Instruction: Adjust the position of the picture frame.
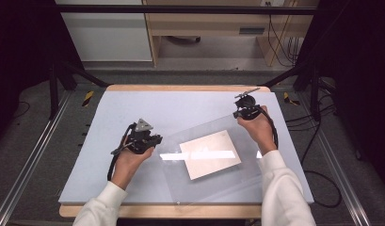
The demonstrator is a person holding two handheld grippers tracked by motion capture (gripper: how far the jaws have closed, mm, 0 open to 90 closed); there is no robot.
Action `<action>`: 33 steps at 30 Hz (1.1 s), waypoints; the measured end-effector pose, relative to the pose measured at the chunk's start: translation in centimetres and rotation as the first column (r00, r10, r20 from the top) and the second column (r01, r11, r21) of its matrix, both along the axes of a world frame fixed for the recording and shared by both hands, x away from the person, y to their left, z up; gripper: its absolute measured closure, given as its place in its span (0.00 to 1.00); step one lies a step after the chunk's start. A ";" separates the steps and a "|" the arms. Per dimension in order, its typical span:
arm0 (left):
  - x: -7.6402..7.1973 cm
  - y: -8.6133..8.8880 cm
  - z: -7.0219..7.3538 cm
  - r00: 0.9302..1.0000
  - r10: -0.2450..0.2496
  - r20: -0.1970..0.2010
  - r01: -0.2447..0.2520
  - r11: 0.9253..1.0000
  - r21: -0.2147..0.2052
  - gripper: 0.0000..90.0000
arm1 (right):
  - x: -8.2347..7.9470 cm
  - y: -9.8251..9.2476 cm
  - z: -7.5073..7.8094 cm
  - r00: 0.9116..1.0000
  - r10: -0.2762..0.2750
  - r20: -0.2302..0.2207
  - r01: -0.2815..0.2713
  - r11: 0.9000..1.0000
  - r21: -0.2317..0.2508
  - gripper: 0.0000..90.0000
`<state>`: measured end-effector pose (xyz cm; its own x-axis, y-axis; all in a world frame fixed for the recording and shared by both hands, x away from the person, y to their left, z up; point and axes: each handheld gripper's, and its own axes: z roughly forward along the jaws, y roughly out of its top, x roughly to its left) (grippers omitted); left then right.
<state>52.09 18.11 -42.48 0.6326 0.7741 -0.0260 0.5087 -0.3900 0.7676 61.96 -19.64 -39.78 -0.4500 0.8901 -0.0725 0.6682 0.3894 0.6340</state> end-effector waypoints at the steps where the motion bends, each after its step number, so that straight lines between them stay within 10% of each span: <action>1: 0.0 0.2 0.3 1.000 -0.007 -0.003 0.007 1.000 0.006 0.92 | -0.1 0.1 0.2 1.000 0.001 -0.003 -0.001 1.000 -0.002 0.95; 33: 2.1 3.7 3.0 0.997 -0.069 -0.032 0.071 0.994 0.087 0.91 | -2.1 2.6 0.9 0.999 0.031 -0.021 -0.031 0.999 -0.008 0.95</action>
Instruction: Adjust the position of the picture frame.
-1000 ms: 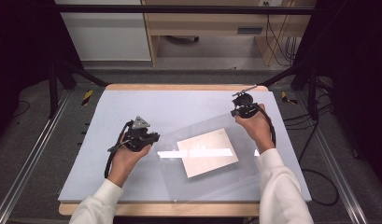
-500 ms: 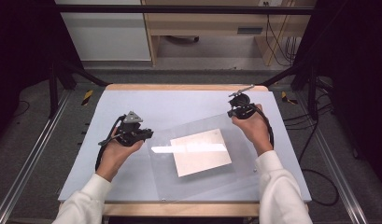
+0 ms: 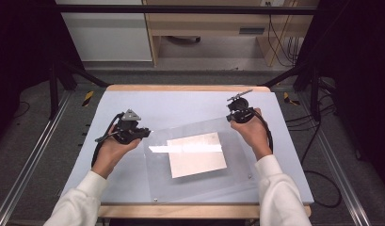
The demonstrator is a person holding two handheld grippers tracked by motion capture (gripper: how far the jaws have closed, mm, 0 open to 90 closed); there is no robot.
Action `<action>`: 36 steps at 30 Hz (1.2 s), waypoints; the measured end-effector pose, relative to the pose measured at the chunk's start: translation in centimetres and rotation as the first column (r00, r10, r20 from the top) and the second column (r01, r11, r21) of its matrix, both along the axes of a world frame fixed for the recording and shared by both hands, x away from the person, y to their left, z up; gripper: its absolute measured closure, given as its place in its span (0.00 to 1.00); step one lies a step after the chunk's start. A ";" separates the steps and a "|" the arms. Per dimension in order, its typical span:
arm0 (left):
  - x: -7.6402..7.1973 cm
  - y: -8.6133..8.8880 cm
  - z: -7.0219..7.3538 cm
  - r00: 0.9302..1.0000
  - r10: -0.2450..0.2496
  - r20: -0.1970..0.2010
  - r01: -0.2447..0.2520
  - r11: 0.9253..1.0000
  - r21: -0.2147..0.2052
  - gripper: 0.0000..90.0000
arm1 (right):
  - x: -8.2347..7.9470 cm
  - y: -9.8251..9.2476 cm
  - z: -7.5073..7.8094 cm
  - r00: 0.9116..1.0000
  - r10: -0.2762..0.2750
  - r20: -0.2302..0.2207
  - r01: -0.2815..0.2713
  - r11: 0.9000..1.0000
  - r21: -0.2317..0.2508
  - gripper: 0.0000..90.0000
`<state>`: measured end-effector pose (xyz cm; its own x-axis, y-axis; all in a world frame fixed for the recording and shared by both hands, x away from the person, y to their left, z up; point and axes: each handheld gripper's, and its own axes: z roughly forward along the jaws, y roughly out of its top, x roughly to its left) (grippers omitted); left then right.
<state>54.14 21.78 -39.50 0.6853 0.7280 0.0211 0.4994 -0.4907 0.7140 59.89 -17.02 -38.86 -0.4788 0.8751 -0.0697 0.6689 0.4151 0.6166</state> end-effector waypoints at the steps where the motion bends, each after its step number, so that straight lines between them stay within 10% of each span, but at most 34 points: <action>1: 0.2 0.1 0.2 1.000 -0.010 -0.003 0.010 1.000 0.008 0.91 | -0.2 0.1 0.1 1.000 -0.006 -0.003 0.006 1.000 0.003 0.95; 36: 5.6 1.7 -2.5 0.996 -0.035 -0.088 0.042 0.996 0.079 0.92 | -1.2 2.4 -3.0 0.995 -0.005 -0.098 0.000 0.999 -0.049 0.95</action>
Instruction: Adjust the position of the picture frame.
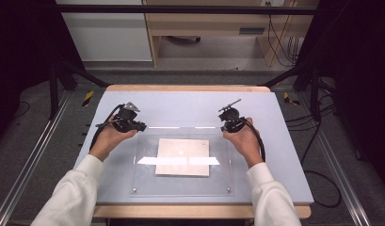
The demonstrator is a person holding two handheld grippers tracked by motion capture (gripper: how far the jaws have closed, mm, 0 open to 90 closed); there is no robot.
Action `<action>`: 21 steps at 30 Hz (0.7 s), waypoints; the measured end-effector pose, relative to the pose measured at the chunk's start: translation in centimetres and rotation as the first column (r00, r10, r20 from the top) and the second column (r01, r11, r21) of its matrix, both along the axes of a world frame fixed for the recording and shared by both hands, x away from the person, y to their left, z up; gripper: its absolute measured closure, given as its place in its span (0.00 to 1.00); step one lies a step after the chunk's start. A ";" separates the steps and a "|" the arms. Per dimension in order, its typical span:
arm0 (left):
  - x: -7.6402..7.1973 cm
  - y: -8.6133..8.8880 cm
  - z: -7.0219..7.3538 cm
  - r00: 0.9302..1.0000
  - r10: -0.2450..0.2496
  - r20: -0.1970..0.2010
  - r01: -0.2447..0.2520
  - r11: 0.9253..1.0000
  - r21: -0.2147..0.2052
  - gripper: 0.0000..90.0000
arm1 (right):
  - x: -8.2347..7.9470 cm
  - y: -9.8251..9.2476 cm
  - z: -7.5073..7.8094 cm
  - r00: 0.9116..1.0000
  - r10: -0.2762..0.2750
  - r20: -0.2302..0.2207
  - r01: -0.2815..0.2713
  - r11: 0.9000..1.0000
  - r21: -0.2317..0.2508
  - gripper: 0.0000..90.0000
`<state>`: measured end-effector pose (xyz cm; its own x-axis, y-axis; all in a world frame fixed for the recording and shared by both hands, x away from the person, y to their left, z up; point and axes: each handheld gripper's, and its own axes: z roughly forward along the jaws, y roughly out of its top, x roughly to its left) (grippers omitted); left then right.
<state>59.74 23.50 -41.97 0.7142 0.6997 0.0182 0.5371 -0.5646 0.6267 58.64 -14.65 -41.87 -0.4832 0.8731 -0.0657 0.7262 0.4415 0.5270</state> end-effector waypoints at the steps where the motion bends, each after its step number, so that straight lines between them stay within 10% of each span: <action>1: 0.1 0.0 -0.3 1.000 0.004 -0.009 -0.004 1.000 -0.008 0.92 | 0.1 -0.1 -0.3 1.000 0.001 -0.003 -0.001 1.000 -0.001 0.95; 21: 0.1 -0.6 -2.4 0.997 0.075 -0.004 -0.075 0.997 -0.010 0.93 | 0.3 -0.5 -2.2 1.000 -0.014 -0.003 0.014 1.000 0.027 0.95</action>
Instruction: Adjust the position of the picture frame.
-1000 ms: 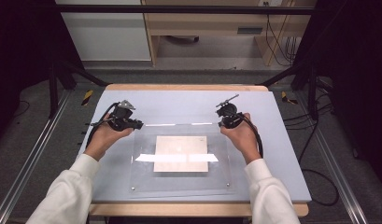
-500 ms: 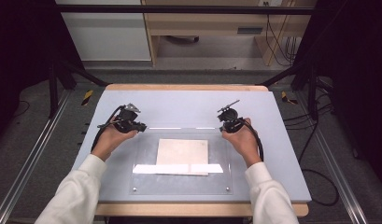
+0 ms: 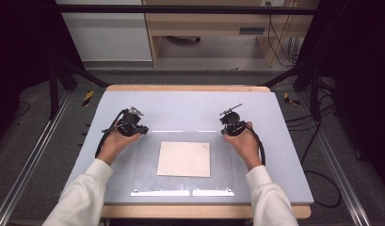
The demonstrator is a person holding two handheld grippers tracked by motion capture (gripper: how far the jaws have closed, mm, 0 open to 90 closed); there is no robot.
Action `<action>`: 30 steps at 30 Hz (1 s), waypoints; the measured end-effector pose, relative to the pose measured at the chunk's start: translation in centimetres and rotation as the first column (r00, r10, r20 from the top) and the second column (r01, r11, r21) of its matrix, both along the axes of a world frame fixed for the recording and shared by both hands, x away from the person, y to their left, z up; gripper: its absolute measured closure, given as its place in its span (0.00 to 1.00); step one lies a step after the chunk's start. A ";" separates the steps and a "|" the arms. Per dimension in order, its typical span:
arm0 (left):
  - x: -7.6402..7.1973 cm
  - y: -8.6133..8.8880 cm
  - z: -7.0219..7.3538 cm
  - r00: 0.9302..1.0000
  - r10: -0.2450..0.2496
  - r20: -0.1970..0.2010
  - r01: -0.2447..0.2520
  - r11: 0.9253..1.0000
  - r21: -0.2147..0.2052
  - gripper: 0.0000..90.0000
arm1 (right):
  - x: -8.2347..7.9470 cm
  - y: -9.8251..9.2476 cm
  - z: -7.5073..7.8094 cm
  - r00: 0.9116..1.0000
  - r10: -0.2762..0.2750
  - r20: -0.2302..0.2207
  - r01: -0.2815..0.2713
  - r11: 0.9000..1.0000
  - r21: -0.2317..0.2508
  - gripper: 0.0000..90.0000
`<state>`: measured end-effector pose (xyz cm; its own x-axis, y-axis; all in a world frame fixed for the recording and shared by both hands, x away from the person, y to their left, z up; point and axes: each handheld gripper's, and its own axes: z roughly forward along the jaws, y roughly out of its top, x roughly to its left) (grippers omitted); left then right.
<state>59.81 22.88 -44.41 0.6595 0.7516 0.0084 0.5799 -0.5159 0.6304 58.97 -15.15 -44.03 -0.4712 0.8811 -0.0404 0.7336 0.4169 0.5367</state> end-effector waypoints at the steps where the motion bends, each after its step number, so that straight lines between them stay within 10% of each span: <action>1: 0.0 0.0 0.0 1.000 0.003 0.000 -0.003 1.000 0.001 0.93 | 0.0 0.0 0.0 1.000 0.000 0.002 0.000 1.000 -0.002 0.95; 30: -0.1 -0.8 -0.9 0.999 0.021 0.031 -0.021 1.000 -0.011 0.93 | -0.2 -1.0 -1.1 1.000 -0.016 0.027 0.015 0.999 0.032 0.95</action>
<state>59.72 22.03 -45.35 0.6431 0.7655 0.0206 0.5709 -0.4972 0.6534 58.75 -16.16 -45.08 -0.4564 0.8894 -0.0245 0.7250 0.3877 0.5692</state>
